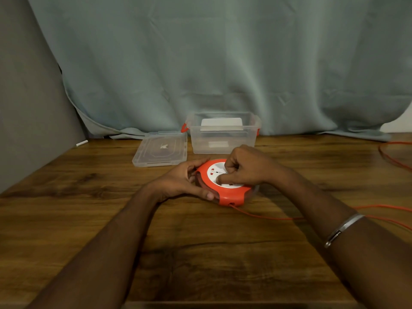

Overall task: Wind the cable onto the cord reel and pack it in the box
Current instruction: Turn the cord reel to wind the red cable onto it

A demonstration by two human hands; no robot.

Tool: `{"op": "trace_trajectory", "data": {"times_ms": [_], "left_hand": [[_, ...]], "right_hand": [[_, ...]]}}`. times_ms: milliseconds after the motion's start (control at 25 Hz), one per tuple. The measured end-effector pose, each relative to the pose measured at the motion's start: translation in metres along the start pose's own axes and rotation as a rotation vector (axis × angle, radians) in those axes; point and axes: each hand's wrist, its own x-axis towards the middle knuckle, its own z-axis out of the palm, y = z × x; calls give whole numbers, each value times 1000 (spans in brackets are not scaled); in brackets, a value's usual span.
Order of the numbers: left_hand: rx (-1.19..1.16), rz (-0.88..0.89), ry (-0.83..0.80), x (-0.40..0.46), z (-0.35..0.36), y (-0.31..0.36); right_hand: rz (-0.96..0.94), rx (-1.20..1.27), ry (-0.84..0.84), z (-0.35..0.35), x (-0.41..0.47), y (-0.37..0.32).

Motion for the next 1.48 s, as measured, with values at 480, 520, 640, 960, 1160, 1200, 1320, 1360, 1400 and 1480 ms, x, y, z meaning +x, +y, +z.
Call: {"op": "trace_trajectory", "data": {"times_ms": [480,520,640,960,1160,1200,1320,1360,1400,1480], "left_hand": [[9,-6,-7,1,0,-1],[18,-7,-7,1,0,-1],[11,0,-9,1,1,-2],[21,-7,-5,1,-1,-3],[-8,10,5,0,2,-1],[-6,10,6,-1,2,-1],[-3,15,5,0,2,-2],[2,16,4,0,1,-2],[9,13,3,1,1,-2],[11,6,8,1,2,-2]], "right_hand": [[26,313,-207,-28,-11,21],[35,327,-225,-27,-10,23],[41,367,-235,-27,-8,28],[10,274,-145,-30,-14,16],[21,132,-50,-11,-7,12],[34,72,-29,-8,-6,9],[60,-16,14,-3,-3,2],[57,-12,19,-1,-2,1],[54,-6,27,0,-2,0],[46,-14,51,1,-2,-3]]}}
